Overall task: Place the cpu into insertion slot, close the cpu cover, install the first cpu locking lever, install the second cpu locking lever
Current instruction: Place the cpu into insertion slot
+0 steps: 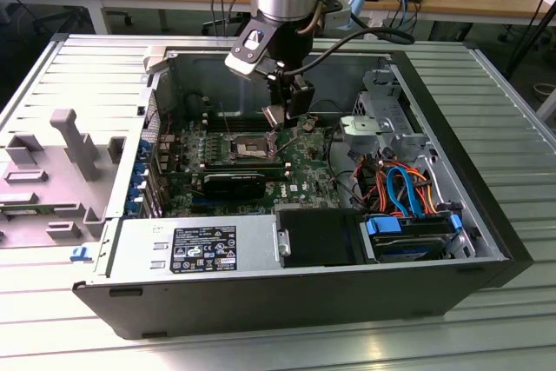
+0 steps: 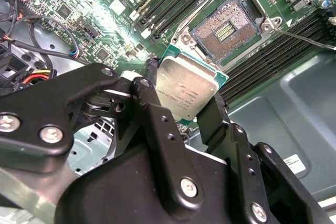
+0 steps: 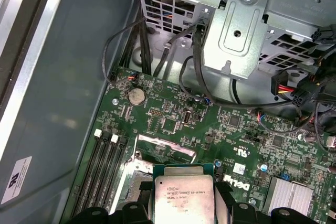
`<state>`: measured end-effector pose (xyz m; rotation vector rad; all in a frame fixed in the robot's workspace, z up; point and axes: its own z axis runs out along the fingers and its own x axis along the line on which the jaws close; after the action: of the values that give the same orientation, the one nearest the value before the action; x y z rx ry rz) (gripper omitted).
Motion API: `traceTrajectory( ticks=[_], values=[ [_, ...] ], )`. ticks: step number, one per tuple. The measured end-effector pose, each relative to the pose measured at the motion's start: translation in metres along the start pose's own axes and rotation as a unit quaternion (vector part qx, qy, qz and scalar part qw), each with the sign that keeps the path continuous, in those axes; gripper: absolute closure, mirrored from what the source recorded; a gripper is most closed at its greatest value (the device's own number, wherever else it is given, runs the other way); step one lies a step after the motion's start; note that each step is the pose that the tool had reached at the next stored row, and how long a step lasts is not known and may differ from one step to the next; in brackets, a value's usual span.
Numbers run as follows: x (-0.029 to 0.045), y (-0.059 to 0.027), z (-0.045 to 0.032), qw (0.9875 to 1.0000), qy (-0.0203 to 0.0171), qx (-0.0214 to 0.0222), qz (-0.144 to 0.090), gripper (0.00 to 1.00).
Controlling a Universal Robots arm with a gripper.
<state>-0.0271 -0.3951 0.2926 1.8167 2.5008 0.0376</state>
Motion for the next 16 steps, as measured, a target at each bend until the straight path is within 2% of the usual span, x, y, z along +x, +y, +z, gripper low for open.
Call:
traceTrajectory(
  ticks=[16],
  values=[
    [0.0, 0.0, 0.0004, 1.0, -0.0005, 0.0002, 0.009, 0.45]
  ],
)
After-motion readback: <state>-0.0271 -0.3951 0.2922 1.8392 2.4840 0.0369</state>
